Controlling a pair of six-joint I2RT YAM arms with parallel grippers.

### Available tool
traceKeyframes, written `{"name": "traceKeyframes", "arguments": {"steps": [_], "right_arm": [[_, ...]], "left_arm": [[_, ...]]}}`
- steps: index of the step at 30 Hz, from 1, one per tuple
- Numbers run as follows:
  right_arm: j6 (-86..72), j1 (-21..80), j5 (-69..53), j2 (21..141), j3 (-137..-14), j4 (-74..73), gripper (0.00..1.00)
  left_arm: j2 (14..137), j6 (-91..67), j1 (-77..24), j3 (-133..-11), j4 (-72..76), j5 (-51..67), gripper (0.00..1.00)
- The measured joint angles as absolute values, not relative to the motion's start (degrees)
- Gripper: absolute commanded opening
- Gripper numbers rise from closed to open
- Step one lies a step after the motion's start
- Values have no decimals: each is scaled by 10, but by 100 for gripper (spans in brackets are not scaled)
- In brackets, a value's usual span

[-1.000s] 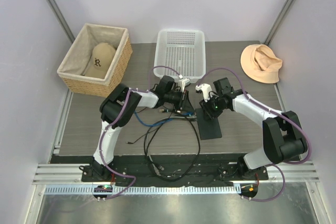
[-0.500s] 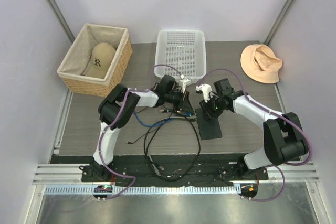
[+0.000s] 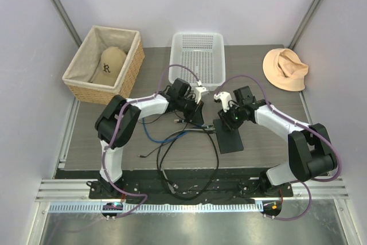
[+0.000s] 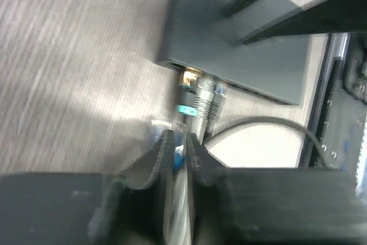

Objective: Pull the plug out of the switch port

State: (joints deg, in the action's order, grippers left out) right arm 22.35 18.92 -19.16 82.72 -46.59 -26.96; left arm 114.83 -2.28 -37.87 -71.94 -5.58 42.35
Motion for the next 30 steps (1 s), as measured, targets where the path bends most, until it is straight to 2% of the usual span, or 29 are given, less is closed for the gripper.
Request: {"name": "traceKeyframes", "arguments": {"steps": [1, 8, 13, 16, 21, 30], "right_arm": [[223, 189, -192, 827, -466, -270, 37], [224, 189, -187, 834, -475, -274, 37], [224, 189, -181, 855, -496, -276, 39], [222, 189, -180, 860, -502, -276, 40], [221, 189, -180, 861, -503, -277, 41], [219, 189, -180, 861, -503, -277, 41]], "left_arm": [[1139, -5, -379, -724, -76, 423, 44], [1048, 78, -364, -742, -225, 383, 59], [893, 80, -300, -699, -311, 248, 61], [851, 80, -256, -683, -350, 172, 60], [893, 64, -194, -649, -430, 80, 61], [979, 31, -162, -639, -472, 36, 58]]}}
